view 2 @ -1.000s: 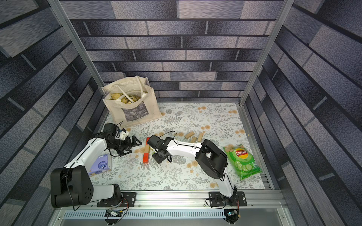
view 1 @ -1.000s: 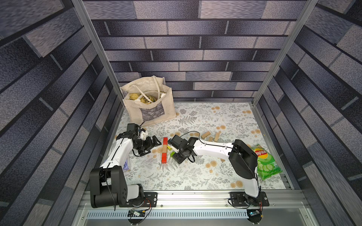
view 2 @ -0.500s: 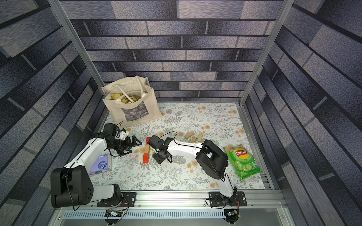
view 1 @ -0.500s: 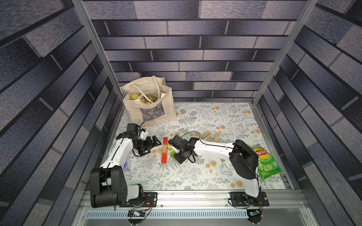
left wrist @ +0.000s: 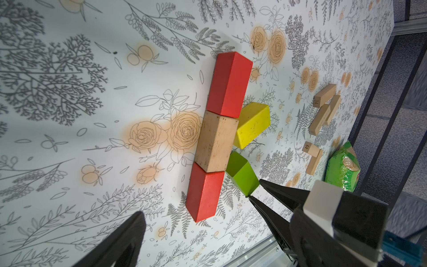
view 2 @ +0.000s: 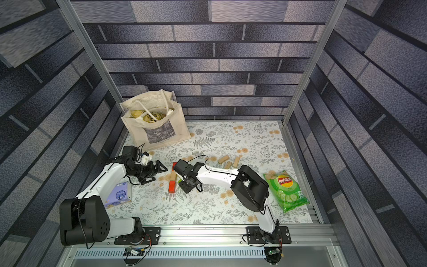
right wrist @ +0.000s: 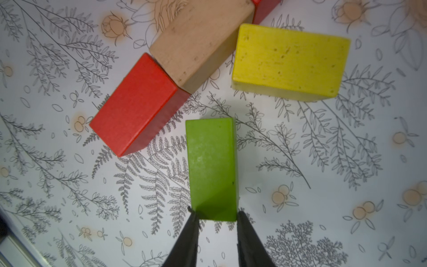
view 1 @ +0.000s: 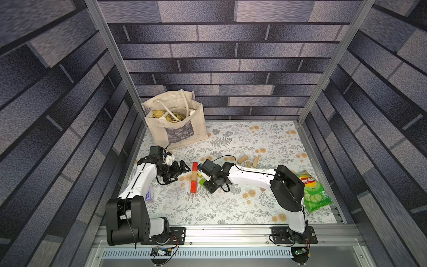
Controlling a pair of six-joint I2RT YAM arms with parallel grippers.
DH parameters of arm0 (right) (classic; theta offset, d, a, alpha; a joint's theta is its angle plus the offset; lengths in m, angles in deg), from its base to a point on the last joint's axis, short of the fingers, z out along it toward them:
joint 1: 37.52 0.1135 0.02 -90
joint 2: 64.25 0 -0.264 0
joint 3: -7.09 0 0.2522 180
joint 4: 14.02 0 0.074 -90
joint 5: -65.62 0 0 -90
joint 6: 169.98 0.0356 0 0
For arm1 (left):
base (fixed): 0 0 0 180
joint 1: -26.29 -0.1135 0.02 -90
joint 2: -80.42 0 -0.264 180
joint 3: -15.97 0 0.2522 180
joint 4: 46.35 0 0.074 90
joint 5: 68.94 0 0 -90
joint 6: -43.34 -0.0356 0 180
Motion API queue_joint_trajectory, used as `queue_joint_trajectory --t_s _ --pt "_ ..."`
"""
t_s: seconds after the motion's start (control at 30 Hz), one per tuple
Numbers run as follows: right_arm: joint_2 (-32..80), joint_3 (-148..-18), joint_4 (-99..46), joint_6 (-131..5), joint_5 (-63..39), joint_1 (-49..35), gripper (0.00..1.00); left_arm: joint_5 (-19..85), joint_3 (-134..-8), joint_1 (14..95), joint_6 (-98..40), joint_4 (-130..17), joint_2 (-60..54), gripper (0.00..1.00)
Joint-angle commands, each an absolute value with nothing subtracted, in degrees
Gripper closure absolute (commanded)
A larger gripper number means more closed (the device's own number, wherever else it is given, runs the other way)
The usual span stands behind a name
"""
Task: Assemble the letter k with building blocks
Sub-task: Assemble the building block at the center of the board.
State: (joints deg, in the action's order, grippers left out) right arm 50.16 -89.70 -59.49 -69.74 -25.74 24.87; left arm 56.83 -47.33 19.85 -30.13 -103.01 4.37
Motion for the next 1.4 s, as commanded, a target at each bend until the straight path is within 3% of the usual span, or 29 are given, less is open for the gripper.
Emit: queue_joint_trajectory --t_s 0.0,1.37 --pt "51.28 -90.96 -60.23 -69.85 -25.16 25.55 0.69 57.36 -47.84 19.52 -31.02 -104.18 4.14 0.0" --pt "54.72 -92.45 -60.16 -70.81 -25.1 25.58 0.69 57.36 -47.89 19.52 -31.22 -104.12 3.69 0.0"
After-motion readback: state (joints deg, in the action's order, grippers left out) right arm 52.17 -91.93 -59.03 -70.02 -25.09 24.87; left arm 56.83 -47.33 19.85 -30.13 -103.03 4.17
